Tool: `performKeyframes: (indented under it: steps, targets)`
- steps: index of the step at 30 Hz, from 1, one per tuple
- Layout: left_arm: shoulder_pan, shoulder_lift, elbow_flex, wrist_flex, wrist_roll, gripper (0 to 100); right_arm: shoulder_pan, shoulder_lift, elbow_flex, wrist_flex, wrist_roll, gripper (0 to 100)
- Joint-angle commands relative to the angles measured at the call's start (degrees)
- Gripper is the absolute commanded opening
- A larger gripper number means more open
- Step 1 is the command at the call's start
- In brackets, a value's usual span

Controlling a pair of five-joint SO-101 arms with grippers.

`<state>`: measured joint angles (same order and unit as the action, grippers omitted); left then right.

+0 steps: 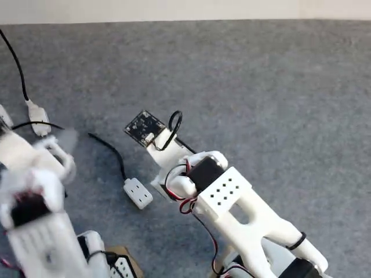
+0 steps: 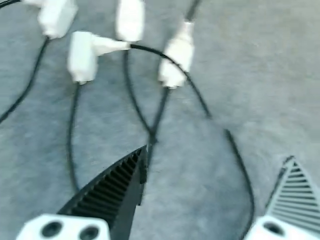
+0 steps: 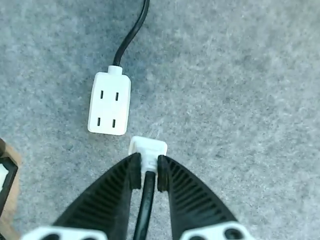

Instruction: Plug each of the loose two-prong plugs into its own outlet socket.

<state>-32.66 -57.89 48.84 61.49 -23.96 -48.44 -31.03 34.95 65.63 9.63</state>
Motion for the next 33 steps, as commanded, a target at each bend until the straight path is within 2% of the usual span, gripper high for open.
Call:
performKeyframes:
  steps: [1, 6, 10, 13, 19, 24, 29, 33]
  targets:
    - [-6.0, 32.4, -23.1, 5.3, -1.6, 39, 0.6, -0.4, -0.4, -0.8, 0.5, 0.5]
    - [-16.0, 60.3, -57.4, 21.2, -2.9, 40, -0.5, -0.4, -0.4, -0.8, 0.4, 0.5]
    - [-24.2, 74.9, -80.1, 25.8, -2.9, 40, -3.8, -0.3, -0.4, -0.8, 0.2, 0.5]
    - [-28.3, 83.9, -92.0, 28.0, -2.8, 40, -6.5, -0.3, -0.4, -0.8, -2.0, 0.5]
    - [-30.5, 97.8, -106.1, 31.5, -2.8, 40, -9.7, 0.6, -2.4, -0.9, -2.6, 0.5]
    - [-30.7, 103.8, -114.3, 35.9, -2.9, 40, -9.5, 10.0, -3.6, -3.8, -2.7, 0.5]
    - [-32.2, 106.6, -118.9, 36.3, -5.0, 40, -9.5, 13.4, -8.8, -5.2, -2.7, 0.5]
    - [-32.7, 107.2, -119.3, 36.6, -7.0, 40, -9.4, 13.7, -12.1, -2.3, -2.5, 0.5]
